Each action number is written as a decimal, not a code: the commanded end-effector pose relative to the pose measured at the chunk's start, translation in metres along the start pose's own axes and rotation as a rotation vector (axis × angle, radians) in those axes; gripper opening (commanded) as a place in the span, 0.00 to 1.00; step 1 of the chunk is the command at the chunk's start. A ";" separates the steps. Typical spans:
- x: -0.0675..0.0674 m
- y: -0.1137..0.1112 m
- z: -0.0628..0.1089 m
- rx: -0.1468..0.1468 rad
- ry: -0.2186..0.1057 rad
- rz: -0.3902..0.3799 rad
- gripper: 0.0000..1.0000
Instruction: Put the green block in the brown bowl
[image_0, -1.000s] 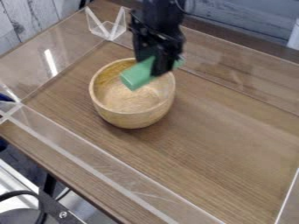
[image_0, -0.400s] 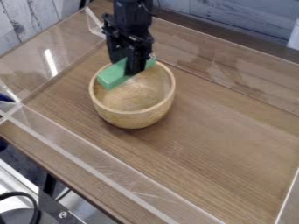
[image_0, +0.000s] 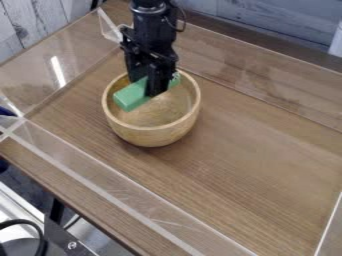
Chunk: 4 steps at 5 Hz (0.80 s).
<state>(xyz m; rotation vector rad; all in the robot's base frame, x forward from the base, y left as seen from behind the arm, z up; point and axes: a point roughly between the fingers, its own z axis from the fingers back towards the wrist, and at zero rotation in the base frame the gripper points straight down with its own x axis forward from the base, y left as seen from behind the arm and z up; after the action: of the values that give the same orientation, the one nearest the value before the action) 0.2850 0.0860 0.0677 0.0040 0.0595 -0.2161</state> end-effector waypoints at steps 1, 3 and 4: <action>0.005 -0.001 0.008 0.013 -0.034 -0.010 0.00; 0.006 -0.005 0.004 0.001 -0.036 -0.018 0.00; 0.006 -0.006 0.001 -0.004 -0.034 -0.020 0.00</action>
<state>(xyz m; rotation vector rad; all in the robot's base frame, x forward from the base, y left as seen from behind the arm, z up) 0.2842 0.0779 0.0581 -0.0178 0.0624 -0.2369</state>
